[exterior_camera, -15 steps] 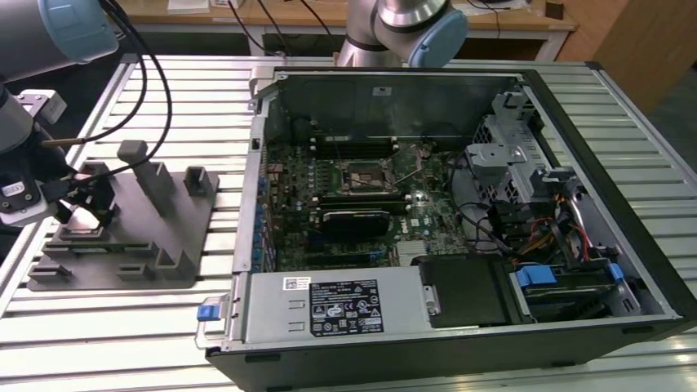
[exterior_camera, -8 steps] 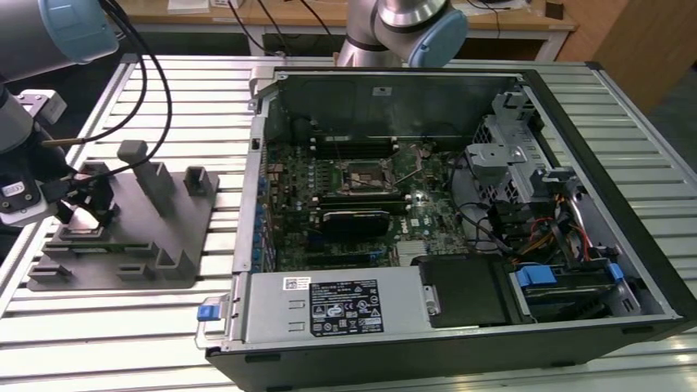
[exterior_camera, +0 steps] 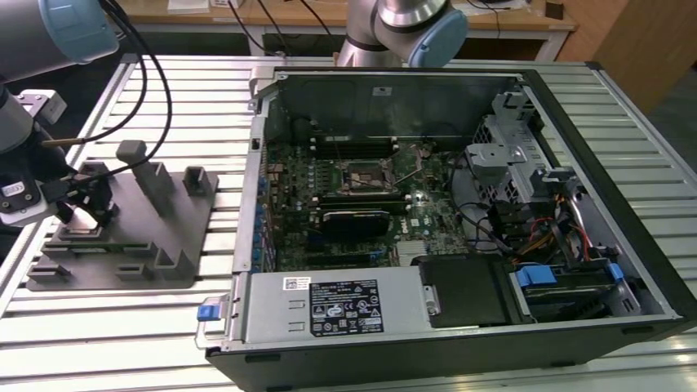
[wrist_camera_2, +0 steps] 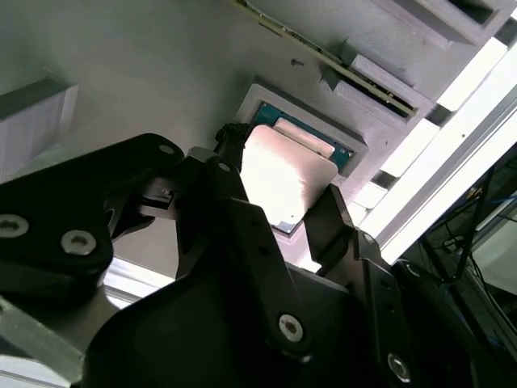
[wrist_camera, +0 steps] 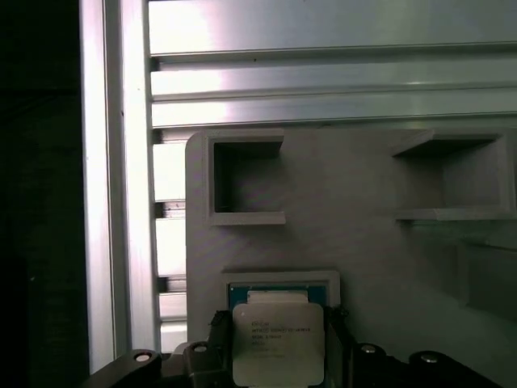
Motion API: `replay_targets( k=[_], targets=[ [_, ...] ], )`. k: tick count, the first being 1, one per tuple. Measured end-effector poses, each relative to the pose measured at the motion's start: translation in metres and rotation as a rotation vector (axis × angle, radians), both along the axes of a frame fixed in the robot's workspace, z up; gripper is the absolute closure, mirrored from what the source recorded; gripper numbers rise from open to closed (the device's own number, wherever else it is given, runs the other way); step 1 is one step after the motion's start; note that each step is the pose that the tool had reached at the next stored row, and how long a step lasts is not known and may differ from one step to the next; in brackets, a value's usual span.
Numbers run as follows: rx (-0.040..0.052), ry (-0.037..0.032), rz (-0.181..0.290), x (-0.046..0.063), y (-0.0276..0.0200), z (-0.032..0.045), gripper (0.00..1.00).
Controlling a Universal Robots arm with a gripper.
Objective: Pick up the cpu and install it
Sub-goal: 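Pick up the cpu and move it towards the insertion slot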
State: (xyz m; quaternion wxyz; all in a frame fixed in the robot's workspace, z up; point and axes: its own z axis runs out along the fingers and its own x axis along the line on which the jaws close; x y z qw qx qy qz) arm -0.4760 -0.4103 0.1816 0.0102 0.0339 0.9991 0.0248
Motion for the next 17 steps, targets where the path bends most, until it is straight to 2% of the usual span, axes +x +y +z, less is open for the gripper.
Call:
replay_targets(
  k=[13, 17],
  targets=[
    [0.0001, -0.0002, 0.000, 0.000, 0.0000, 0.0192, 0.45],
    [0.0001, -0.0002, 0.000, 0.000, 0.0000, 0.0229, 0.45]
  ],
)
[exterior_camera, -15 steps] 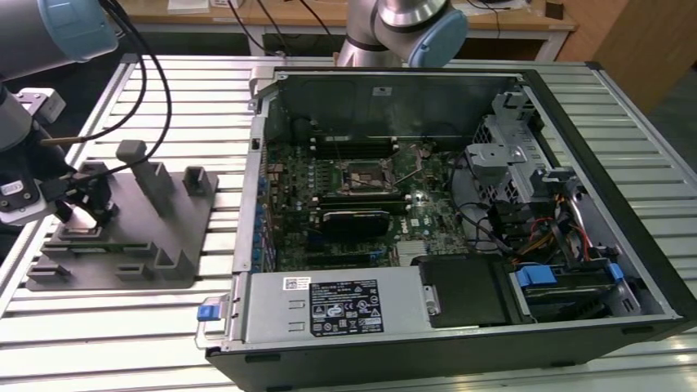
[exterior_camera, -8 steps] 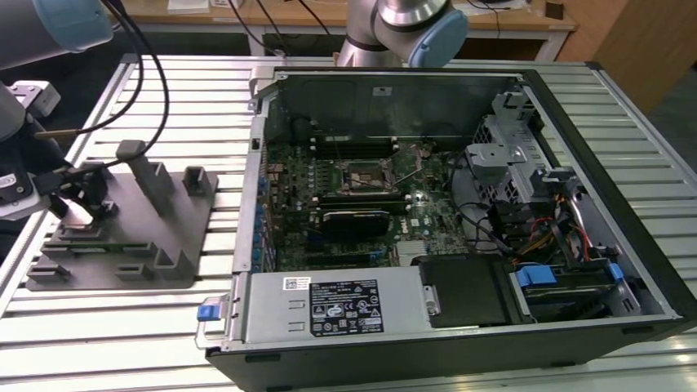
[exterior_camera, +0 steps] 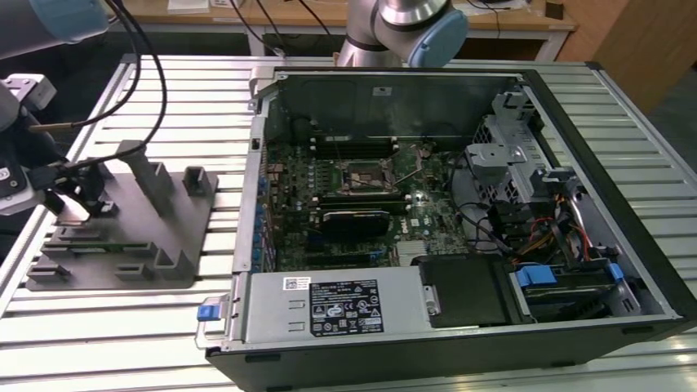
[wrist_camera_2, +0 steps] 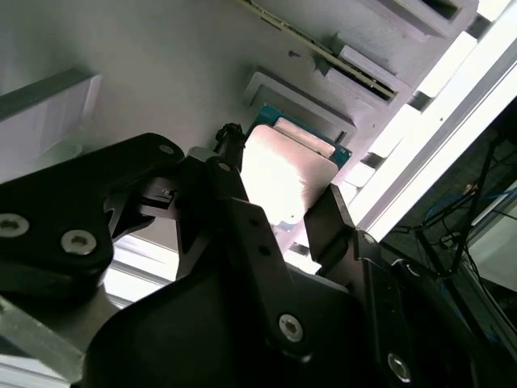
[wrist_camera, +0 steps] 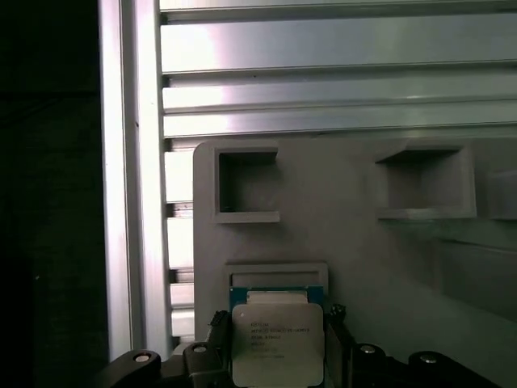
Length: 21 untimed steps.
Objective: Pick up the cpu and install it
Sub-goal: 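Pick up the cpu and move it towards the insertion slot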
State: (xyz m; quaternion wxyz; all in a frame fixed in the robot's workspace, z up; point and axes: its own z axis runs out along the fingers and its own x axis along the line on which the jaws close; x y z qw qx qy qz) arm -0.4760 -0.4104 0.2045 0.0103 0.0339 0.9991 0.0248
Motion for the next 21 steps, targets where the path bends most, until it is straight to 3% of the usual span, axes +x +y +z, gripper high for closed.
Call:
replay_targets(
  k=[13, 21],
  targets=[
    [0.0000, 0.0000, 0.000, 0.000, 0.0000, 0.0189, 0.45],
    [0.0000, 0.0001, 0.000, 0.000, 0.0000, 0.0382, 0.45]
  ],
)
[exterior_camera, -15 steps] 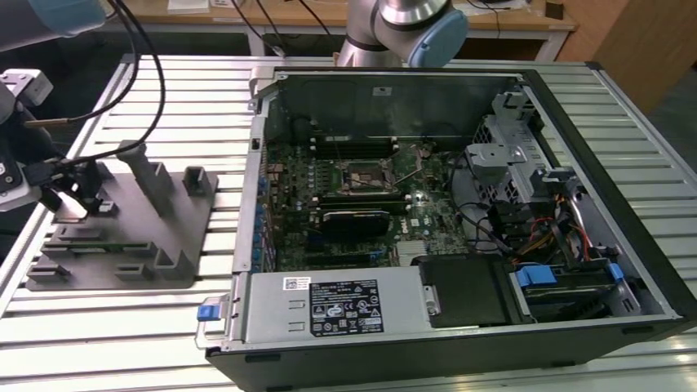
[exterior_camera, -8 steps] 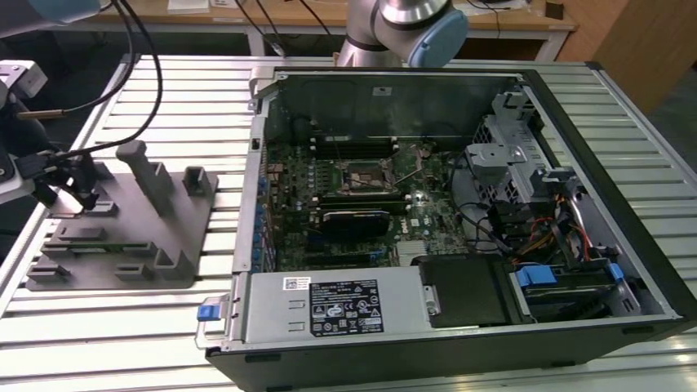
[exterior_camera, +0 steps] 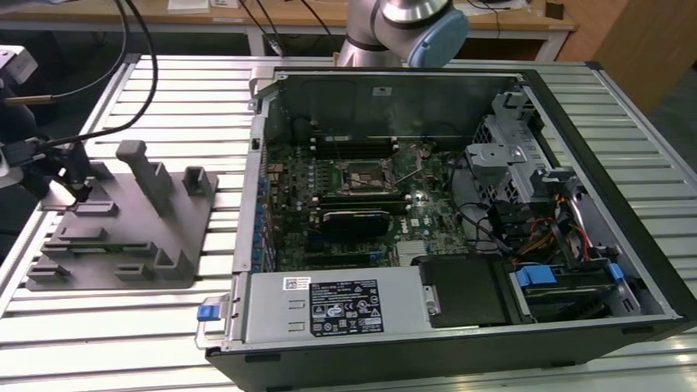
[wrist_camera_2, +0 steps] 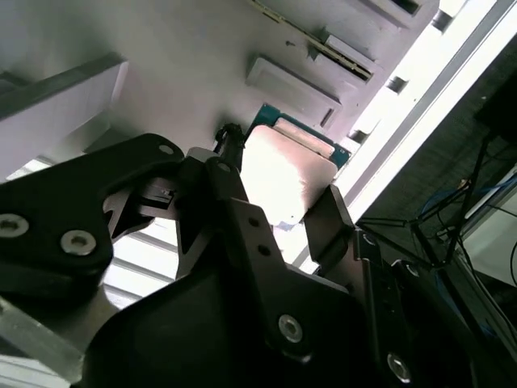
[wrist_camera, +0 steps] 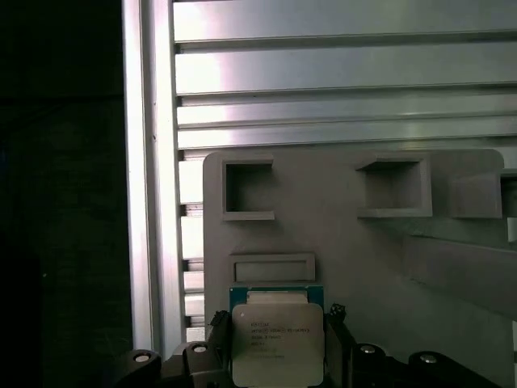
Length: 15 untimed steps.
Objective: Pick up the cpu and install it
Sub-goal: 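Pick up the cpu and move it towards the insertion slot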
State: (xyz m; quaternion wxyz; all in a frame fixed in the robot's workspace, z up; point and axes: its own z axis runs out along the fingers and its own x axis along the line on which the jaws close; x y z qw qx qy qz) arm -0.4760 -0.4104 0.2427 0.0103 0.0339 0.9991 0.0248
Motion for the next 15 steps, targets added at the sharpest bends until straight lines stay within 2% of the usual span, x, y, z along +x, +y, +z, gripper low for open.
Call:
replay_targets(
  k=[15],
  targets=[
    [0.0000, 0.0000, 0.000, 0.000, 0.0000, 0.0341, 0.45]
  ],
)
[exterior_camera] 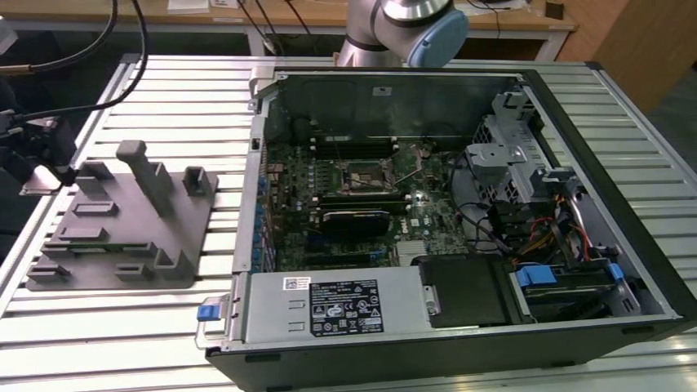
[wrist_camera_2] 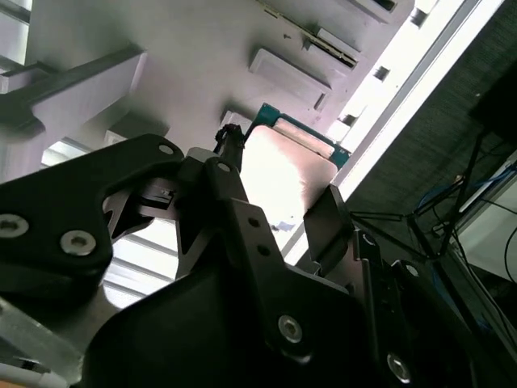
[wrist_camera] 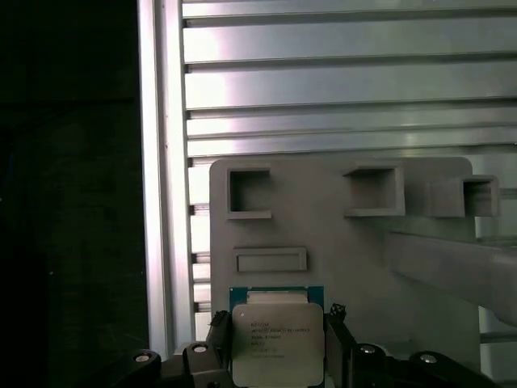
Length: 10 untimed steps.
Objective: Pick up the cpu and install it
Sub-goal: 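Pick up the cpu and move it towards the insertion slot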
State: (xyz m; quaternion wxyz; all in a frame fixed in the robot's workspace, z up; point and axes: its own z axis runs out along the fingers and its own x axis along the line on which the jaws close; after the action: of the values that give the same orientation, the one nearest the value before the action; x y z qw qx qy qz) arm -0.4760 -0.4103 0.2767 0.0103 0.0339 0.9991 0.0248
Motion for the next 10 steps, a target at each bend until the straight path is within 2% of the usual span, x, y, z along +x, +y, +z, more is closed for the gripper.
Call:
replay_targets(
  k=[10],
  targets=[
    [0.0000, 0.0001, 0.000, 0.000, 0.0000, 0.0142, 0.45]
  ],
)
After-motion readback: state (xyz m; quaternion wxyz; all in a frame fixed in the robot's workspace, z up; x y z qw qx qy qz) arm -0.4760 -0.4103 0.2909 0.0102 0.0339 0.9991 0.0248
